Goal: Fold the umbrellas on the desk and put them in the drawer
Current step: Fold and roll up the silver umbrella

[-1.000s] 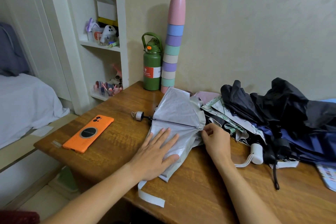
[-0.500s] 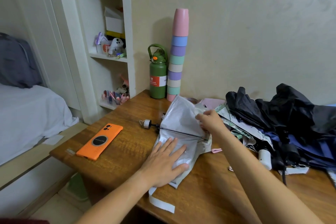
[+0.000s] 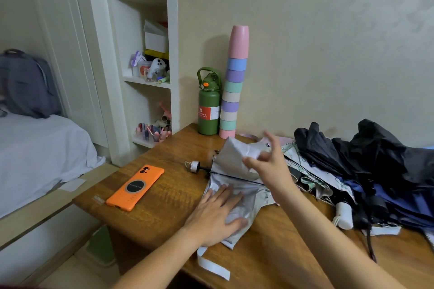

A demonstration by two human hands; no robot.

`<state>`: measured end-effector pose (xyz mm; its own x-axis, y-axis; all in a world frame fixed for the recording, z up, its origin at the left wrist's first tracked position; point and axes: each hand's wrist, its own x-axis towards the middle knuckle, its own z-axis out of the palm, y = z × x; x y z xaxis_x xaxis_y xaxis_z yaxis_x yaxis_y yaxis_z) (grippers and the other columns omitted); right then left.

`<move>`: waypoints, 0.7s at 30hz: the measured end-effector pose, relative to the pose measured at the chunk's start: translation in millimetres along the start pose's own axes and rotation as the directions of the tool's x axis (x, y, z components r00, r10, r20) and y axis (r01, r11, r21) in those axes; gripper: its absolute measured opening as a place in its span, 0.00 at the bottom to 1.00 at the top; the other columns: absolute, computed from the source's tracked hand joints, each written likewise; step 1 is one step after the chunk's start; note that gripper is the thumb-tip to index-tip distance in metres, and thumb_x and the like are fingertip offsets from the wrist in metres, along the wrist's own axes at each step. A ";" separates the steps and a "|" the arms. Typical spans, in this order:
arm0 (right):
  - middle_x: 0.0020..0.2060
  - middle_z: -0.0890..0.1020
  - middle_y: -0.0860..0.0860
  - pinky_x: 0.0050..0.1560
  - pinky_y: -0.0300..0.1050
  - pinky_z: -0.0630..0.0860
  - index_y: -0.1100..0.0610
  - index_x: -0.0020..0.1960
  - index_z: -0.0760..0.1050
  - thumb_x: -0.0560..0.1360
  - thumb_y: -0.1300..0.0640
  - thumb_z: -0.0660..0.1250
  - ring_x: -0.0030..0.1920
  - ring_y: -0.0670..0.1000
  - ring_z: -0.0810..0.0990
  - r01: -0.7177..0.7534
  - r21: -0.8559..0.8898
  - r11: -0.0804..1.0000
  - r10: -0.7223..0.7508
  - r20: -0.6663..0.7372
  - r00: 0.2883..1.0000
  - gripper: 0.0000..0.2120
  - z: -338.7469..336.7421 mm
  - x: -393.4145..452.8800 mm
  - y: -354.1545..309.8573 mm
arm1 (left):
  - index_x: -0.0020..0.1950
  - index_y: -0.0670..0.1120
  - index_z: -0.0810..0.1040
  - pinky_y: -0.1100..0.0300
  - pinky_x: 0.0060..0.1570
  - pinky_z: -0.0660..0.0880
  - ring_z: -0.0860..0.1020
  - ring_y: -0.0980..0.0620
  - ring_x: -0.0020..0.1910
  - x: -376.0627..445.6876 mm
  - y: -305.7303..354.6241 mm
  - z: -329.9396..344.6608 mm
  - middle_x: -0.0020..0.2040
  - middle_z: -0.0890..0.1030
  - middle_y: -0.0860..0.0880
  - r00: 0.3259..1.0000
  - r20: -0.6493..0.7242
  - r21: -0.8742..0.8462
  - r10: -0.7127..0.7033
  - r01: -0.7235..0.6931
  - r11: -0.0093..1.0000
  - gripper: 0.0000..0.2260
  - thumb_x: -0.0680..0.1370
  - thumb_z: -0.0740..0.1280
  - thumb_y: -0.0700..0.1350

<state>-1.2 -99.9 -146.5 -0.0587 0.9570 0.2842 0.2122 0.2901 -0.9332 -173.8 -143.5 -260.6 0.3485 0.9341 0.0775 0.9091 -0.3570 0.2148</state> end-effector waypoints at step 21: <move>0.44 0.80 0.38 0.47 0.43 0.77 0.41 0.47 0.77 0.71 0.61 0.73 0.47 0.42 0.79 0.385 -0.413 0.825 -0.360 0.142 0.922 0.15 7.4 -108.0 64.6 | 0.62 0.52 0.64 0.58 0.54 0.74 0.78 0.57 0.57 -9.7 -12.6 -20.4 0.59 0.79 0.54 0.813 -0.190 -0.878 -0.550 0.110 0.465 0.14 0.83 0.56 0.35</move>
<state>11.6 -184.5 -239.1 -0.2686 0.7790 0.5666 0.5555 0.6058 -0.5695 -193.3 -148.0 -244.2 -0.2600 0.9569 0.1297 0.2608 -0.0597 0.9636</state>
